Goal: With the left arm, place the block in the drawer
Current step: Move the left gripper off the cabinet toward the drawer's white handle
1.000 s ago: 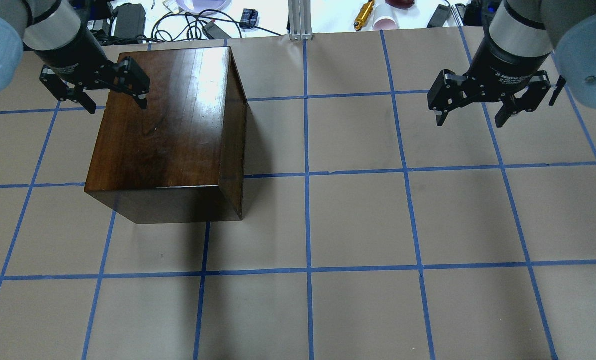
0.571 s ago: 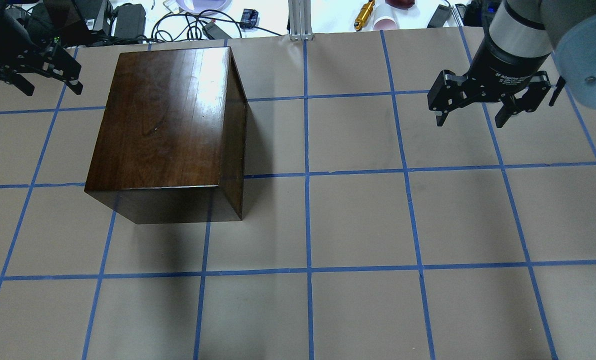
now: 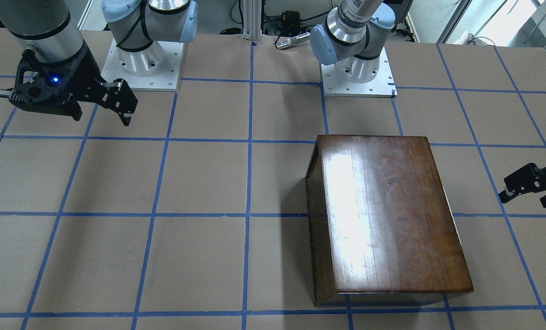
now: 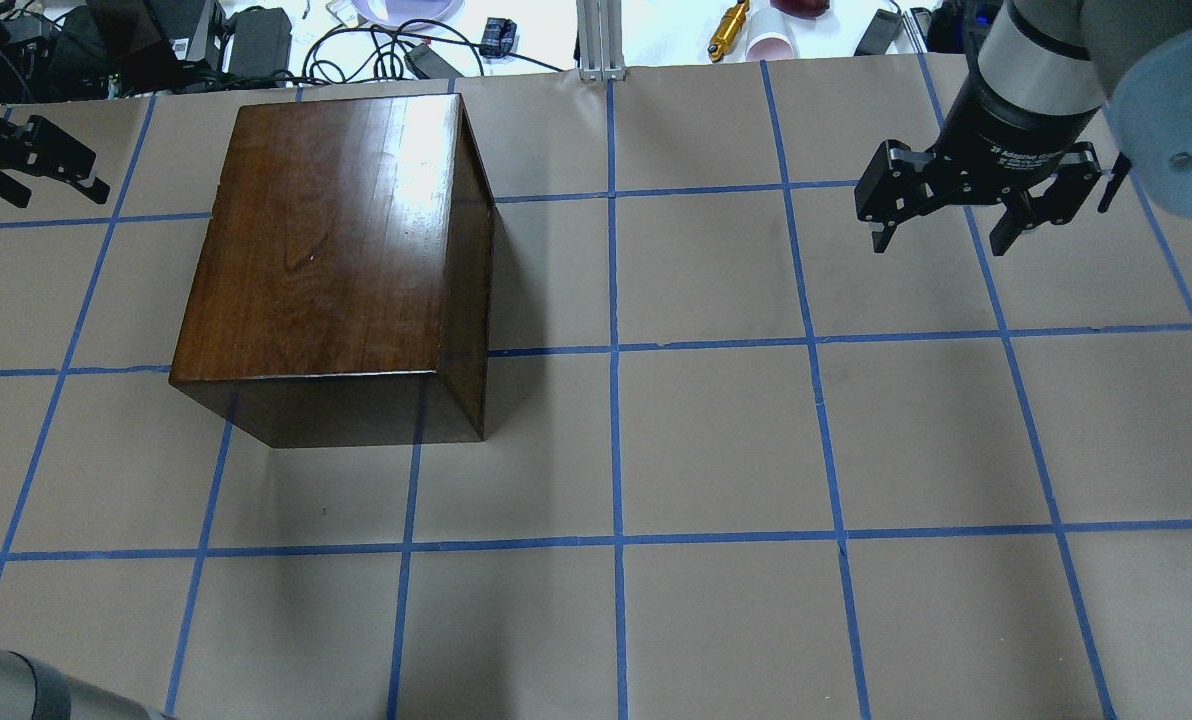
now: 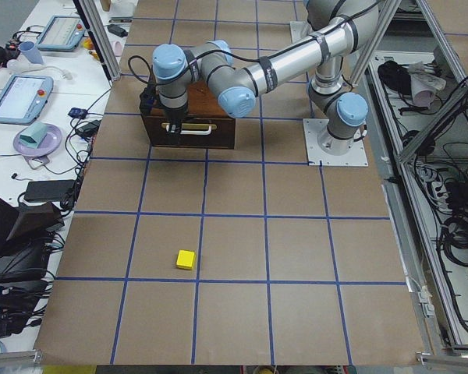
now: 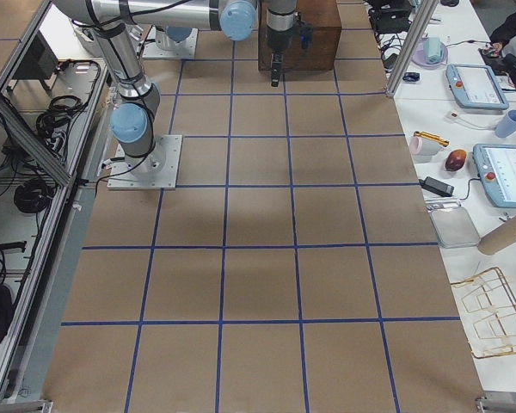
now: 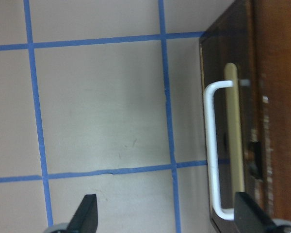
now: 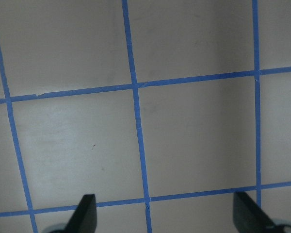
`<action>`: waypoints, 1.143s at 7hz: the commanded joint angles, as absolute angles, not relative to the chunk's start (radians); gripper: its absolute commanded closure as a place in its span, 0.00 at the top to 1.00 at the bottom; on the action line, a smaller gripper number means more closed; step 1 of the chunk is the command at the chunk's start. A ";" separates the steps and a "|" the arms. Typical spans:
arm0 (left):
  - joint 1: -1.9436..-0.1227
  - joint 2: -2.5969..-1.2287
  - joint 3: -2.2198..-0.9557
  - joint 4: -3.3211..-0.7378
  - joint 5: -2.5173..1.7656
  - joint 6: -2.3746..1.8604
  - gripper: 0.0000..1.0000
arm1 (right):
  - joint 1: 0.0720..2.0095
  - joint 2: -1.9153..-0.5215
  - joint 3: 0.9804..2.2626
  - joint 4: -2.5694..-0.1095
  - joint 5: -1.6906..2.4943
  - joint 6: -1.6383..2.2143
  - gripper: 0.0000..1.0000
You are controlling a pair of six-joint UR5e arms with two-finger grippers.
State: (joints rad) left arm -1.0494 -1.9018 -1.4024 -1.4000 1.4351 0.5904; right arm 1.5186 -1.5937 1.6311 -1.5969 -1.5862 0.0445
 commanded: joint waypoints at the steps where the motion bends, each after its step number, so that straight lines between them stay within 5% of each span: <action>1: -1.045 -1.959 -1.411 -1.394 1.370 0.597 1.00 | 1.519 -1.594 1.632 -1.597 -1.586 0.044 1.00; 8: -1.055 -2.026 -1.440 -1.407 1.282 0.607 1.00 | 1.519 -1.594 1.631 -1.597 -1.586 0.044 1.00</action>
State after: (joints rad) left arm -1.0516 -2.0190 -1.4387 -1.4023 1.2865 0.5989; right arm 1.5186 -1.5938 1.6306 -1.5969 -1.5861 0.0445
